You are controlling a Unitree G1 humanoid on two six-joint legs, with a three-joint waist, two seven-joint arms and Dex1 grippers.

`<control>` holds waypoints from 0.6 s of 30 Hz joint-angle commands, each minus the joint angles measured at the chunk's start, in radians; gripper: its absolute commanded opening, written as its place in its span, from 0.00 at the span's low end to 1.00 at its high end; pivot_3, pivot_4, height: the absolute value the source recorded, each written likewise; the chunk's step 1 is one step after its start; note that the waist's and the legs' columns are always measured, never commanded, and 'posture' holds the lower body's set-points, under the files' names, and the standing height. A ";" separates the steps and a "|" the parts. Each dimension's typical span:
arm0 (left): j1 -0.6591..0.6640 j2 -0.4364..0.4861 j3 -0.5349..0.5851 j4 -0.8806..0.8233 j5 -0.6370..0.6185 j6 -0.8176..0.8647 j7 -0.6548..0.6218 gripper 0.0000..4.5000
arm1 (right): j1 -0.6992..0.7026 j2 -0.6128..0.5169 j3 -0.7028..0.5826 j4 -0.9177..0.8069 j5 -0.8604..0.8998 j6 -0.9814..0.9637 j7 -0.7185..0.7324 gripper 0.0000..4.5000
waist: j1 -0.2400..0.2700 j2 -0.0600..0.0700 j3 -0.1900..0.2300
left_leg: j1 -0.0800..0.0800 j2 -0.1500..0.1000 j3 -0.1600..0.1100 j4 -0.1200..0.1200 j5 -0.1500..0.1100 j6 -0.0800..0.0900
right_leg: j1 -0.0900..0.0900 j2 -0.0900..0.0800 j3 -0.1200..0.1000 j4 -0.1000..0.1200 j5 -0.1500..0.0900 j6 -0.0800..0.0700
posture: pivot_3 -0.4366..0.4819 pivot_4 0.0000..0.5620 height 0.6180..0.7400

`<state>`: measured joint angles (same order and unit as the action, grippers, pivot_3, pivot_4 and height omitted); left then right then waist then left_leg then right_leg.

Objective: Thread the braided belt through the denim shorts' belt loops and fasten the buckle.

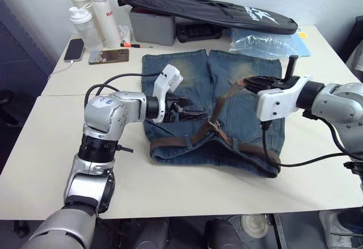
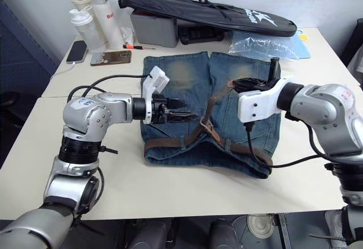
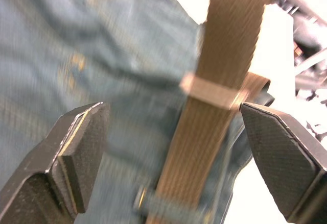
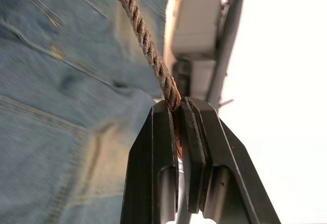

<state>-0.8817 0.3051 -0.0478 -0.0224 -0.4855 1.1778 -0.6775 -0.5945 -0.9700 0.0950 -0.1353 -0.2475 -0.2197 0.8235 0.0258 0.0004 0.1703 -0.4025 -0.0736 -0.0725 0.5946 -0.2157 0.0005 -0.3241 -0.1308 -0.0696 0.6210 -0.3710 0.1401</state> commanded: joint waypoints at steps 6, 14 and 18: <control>-0.021 -0.182 -0.053 -0.059 0.020 0.001 0.169 0.99 | -0.014 0.030 -0.016 -0.122 0.043 0.180 0.072 0.00 | 0.000 0.000 0.000 | 0.000 0.000 0.000 0.001 0.000 0.001 | 0.001 0.000 0.000 0.000 0.000 0.000 | 0.48 0.27 1.00; -0.036 -0.196 -0.118 -0.014 0.102 -0.021 0.268 0.72 | 0.022 0.015 -0.037 -0.134 0.042 0.259 0.085 0.00 | -0.001 0.000 0.000 | 0.001 0.000 0.001 0.001 0.000 0.001 | 0.000 0.000 0.001 -0.001 0.000 0.000 | 0.48 0.27 1.00; -0.037 -0.202 -0.100 -0.025 0.113 -0.048 0.288 0.52 | 0.034 0.007 -0.038 -0.133 0.028 0.315 0.087 0.00 | 0.000 0.000 0.000 | 0.001 0.000 0.001 0.001 0.000 0.000 | 0.000 0.000 0.001 -0.001 0.000 0.000 | 0.48 0.27 1.00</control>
<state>-0.8918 0.1020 -0.1685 -0.0203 -0.3833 1.1605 -0.4008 -0.5589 -0.9396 0.1037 -0.2340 -0.2155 0.0726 0.9102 0.0253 0.0005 0.1702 -0.4014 -0.0736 -0.0715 0.5952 -0.2161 0.0009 -0.3236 -0.1308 -0.0684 0.6202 -0.3709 0.1401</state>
